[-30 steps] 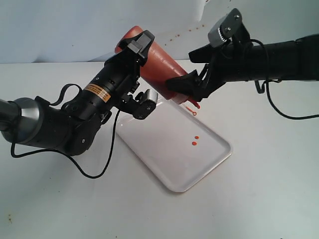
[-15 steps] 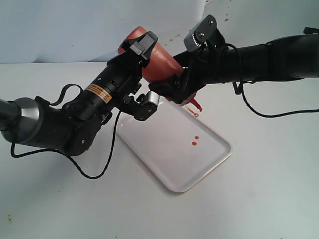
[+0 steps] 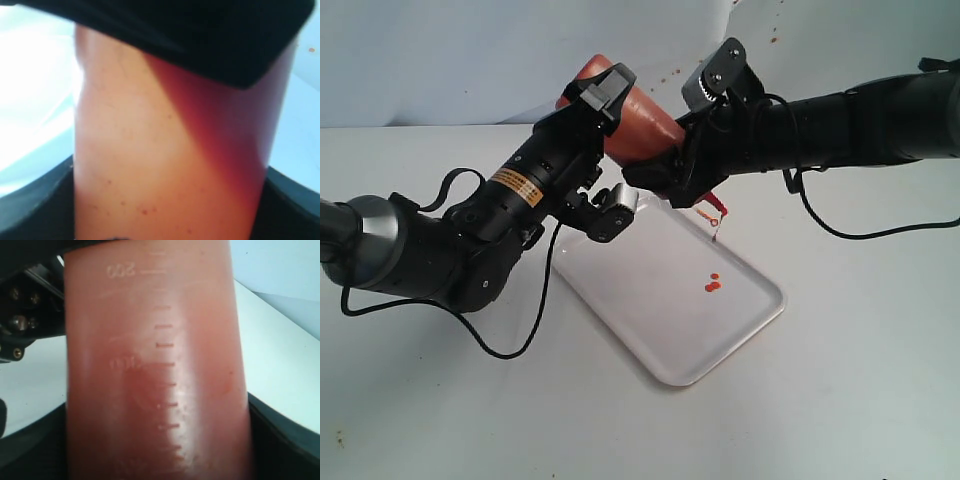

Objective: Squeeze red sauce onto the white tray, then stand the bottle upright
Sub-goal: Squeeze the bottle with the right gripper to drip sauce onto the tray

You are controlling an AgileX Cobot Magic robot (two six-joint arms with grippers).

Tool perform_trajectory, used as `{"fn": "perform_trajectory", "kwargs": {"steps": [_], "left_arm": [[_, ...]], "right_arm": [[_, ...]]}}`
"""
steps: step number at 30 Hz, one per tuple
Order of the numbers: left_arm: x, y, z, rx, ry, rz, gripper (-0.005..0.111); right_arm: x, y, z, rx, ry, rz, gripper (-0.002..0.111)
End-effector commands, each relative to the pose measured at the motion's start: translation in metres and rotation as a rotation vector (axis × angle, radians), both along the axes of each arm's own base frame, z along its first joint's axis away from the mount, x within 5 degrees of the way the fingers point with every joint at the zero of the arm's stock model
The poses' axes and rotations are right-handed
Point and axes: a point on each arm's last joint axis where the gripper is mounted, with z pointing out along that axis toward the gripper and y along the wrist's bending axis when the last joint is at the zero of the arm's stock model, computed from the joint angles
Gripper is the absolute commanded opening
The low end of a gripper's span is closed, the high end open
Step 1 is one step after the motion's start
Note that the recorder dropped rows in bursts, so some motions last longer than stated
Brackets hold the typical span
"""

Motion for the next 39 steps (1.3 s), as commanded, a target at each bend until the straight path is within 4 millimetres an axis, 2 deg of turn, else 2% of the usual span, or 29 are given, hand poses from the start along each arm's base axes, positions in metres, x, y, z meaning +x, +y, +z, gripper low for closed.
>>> {"fn": "perform_trajectory", "kwargs": {"steps": [1, 25, 27, 30, 31, 34, 35, 39], "left_arm": [[-0.0023, 0.0005, 0.0153, -0.066, -0.068, -0.006, 0.000], [-0.0005, 0.0033, 0.0146, -0.080, -0.052, 0.027, 0.000], [-0.0003, 0.0037, 0.0146, -0.083, -0.051, 0.032, 0.000], [-0.0001, 0.0040, 0.0146, -0.085, -0.049, 0.035, 0.000], [-0.0001, 0.0040, 0.0146, -0.085, -0.049, 0.035, 0.000], [-0.0001, 0.0040, 0.0146, -0.085, -0.049, 0.035, 0.000], [-0.0001, 0.0040, 0.0146, -0.085, -0.049, 0.035, 0.000], [-0.0001, 0.0040, 0.0146, -0.085, -0.049, 0.035, 0.000]], "right_arm": [[0.0066, -0.0054, 0.0016, -0.005, -0.003, -0.070, 0.000], [0.0039, -0.0027, 0.0038, 0.032, 0.010, -0.039, 0.002], [0.0039, -0.0027, 0.0038, 0.039, 0.024, -0.046, 0.010], [0.0038, -0.0027, 0.0037, 0.041, 0.031, -0.049, 0.038], [0.0038, -0.0027, 0.0037, 0.046, 0.040, -0.053, 0.056], [0.0038, -0.0027, 0.0037, 0.054, 0.054, -0.061, 0.097], [0.0038, -0.0027, 0.0037, 0.054, 0.054, -0.061, 0.106], [0.0032, -0.0028, 0.0050, 0.046, 0.045, -0.054, 0.105]]}}
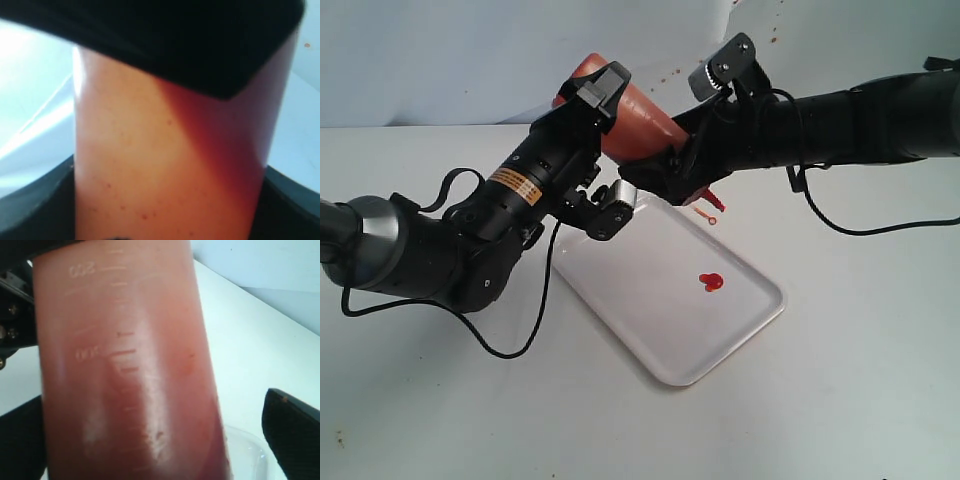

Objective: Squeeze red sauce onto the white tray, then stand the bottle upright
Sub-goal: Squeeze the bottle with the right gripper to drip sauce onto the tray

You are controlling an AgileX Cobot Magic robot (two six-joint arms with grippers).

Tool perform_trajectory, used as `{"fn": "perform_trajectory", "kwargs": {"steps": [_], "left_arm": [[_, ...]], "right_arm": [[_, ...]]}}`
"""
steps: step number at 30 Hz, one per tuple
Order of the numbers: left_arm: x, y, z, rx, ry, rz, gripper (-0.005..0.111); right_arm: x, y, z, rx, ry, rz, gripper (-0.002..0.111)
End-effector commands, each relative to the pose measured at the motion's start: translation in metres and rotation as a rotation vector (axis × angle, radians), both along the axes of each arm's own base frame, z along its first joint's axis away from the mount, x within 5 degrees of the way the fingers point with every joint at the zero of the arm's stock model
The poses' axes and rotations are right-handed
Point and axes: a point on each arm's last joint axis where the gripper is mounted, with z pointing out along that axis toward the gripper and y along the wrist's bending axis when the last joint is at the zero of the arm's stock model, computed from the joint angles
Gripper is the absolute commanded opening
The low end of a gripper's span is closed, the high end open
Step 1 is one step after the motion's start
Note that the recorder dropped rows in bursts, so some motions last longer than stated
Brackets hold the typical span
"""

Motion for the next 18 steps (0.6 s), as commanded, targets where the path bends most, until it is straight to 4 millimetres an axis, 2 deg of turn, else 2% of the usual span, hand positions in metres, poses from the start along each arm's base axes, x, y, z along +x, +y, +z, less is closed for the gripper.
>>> {"fn": "perform_trajectory", "kwargs": {"steps": [1, 8, 18], "left_arm": [[-0.001, 0.002, 0.015, -0.071, -0.061, 0.011, 0.000], [-0.001, 0.003, 0.015, -0.078, -0.057, 0.024, 0.000], [-0.001, 0.003, 0.015, -0.078, -0.057, 0.024, 0.000]], "right_arm": [[0.000, -0.002, 0.005, -0.004, -0.010, 0.000, 0.105], [-0.006, -0.004, 0.018, -0.025, -0.004, 0.015, 0.105], [-0.007, -0.003, 0.019, -0.024, -0.003, 0.022, 0.105]]}}
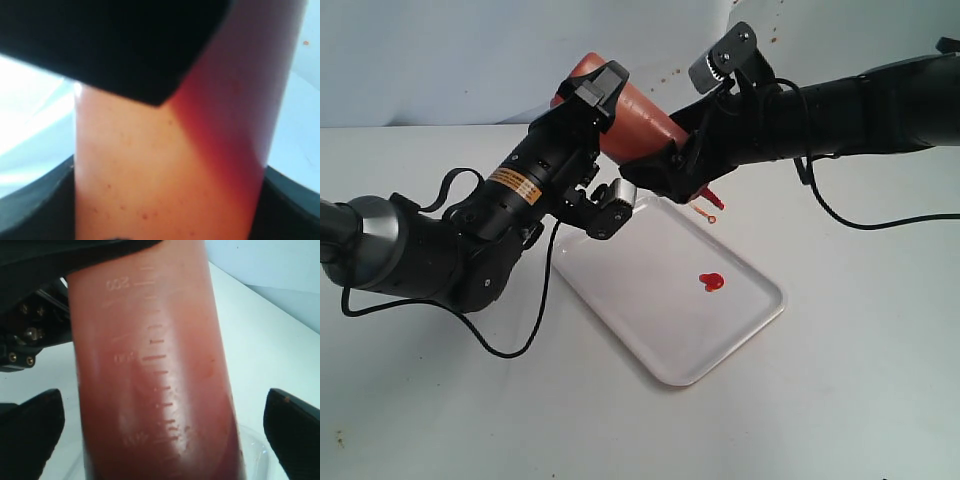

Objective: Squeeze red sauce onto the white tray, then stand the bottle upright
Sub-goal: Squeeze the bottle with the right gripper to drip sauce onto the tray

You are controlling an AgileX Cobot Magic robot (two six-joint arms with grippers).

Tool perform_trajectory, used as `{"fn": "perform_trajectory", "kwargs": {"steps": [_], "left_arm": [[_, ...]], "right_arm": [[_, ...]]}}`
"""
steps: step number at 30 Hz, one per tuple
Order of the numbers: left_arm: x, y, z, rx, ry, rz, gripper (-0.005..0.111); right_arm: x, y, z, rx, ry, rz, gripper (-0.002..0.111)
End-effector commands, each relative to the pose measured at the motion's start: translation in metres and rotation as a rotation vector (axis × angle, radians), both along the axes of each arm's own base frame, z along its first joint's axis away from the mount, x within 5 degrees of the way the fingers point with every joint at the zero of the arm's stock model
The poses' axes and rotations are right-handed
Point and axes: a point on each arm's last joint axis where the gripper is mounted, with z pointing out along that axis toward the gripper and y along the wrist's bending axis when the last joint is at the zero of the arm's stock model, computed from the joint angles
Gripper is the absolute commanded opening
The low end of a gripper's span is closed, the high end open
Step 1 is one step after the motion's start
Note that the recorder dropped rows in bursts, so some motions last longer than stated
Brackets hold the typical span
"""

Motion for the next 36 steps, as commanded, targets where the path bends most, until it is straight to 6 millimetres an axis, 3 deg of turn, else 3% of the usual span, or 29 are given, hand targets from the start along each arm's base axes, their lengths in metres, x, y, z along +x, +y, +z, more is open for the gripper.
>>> {"fn": "perform_trajectory", "kwargs": {"steps": [1, 6, 9, 11, 16, 17, 36], "left_arm": [[-0.0012, 0.0022, 0.0148, -0.073, -0.060, 0.015, 0.000], [-0.0012, 0.0022, 0.0148, -0.073, -0.060, 0.015, 0.000], [-0.0012, 0.0022, 0.0148, -0.073, -0.060, 0.015, 0.000], [-0.0012, 0.0022, 0.0148, -0.073, -0.060, 0.015, 0.000], [-0.0012, 0.0022, 0.0146, -0.072, -0.058, 0.015, 0.000], [-0.0011, 0.0021, 0.0144, -0.071, -0.056, 0.015, 0.000], [-0.0011, 0.0021, 0.0143, -0.070, -0.054, 0.015, 0.000]], "right_arm": [[-0.0002, -0.0008, 0.0051, 0.009, -0.008, 0.005, 0.105], [-0.0002, -0.0008, 0.0051, 0.013, 0.001, 0.000, 0.102], [-0.0003, -0.0013, 0.0041, -0.001, 0.002, 0.001, 0.093], [-0.0010, -0.0021, 0.0020, -0.035, -0.008, 0.017, 0.075], [-0.0028, -0.0030, -0.0009, -0.084, -0.026, 0.052, 0.006], [-0.0028, -0.0030, -0.0009, -0.083, -0.024, 0.051, 0.000], [-0.0005, -0.0016, 0.0035, -0.013, -0.007, 0.008, 0.004]]}}
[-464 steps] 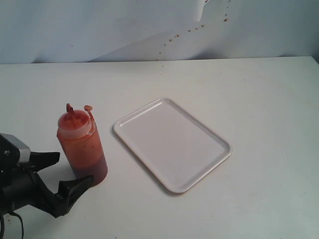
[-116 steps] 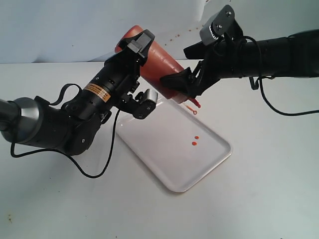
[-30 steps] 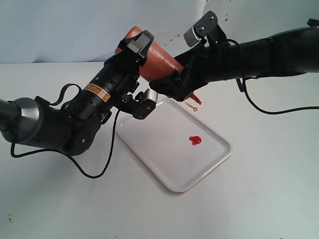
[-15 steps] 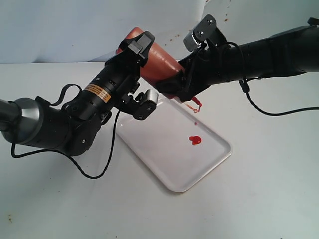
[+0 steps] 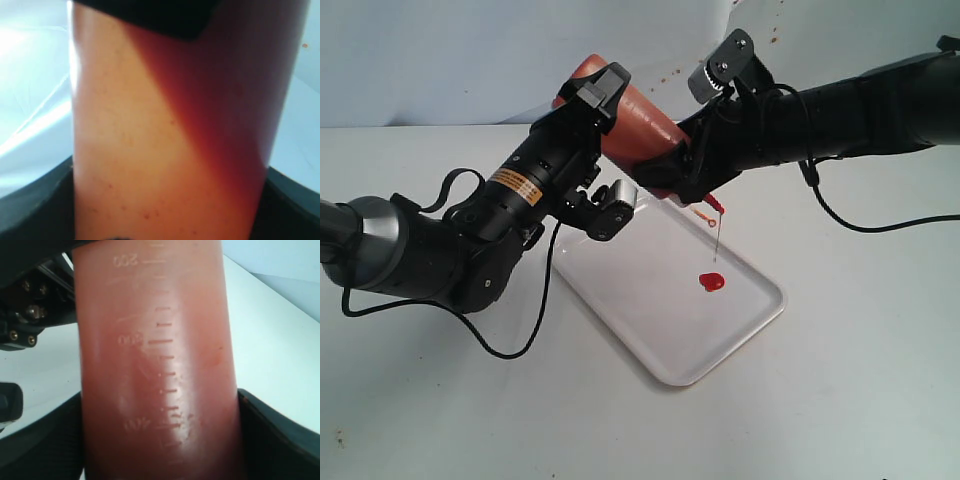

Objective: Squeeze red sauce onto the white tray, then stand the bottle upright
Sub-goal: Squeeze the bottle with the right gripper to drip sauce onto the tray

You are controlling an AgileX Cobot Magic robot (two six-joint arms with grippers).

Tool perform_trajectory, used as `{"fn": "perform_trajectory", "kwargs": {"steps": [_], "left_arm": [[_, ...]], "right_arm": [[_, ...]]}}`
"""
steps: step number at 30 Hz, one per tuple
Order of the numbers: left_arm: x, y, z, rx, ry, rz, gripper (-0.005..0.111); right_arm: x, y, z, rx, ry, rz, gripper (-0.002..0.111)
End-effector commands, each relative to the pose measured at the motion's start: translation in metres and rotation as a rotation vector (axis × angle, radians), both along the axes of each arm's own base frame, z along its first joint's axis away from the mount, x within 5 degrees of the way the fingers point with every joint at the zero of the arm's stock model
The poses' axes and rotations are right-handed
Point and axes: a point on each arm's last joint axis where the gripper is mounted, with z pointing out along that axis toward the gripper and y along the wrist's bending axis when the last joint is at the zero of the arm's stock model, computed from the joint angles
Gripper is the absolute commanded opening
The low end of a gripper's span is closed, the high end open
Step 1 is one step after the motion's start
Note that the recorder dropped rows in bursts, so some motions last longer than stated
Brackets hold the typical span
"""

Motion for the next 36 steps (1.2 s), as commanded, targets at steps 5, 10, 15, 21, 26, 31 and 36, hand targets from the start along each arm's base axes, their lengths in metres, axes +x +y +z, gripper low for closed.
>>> {"fn": "perform_trajectory", "kwargs": {"steps": [5, 10, 15, 21, 26, 31, 36], "left_arm": [[-0.0010, 0.0023, 0.0145, -0.070, -0.057, 0.017, 0.000], [-0.0010, 0.0023, 0.0145, -0.070, -0.057, 0.017, 0.000], [-0.0010, 0.0025, 0.0145, -0.071, -0.056, 0.019, 0.000], [-0.0007, 0.0029, 0.0144, -0.074, -0.054, 0.024, 0.000], [-0.0007, 0.0029, 0.0141, -0.072, -0.051, 0.024, 0.000], [-0.0007, 0.0029, 0.0141, -0.072, -0.051, 0.024, 0.000], [-0.0007, 0.0029, 0.0141, -0.072, -0.051, 0.024, 0.000]], "right_arm": [[0.0021, -0.0002, 0.0068, 0.046, -0.004, -0.025, 0.045], [0.0027, 0.0001, 0.0080, 0.064, 0.001, -0.037, 0.105], [0.0027, 0.0001, 0.0080, 0.064, 0.001, -0.037, 0.105], [0.0023, -0.0001, 0.0072, 0.053, -0.002, -0.029, 0.105], [-0.0029, -0.0034, 0.0093, -0.037, -0.033, 0.026, 0.105], [-0.0040, -0.0034, 0.0118, -0.032, -0.029, 0.025, 0.105], [-0.0052, -0.0033, 0.0110, -0.043, -0.030, 0.044, 0.105]]}}
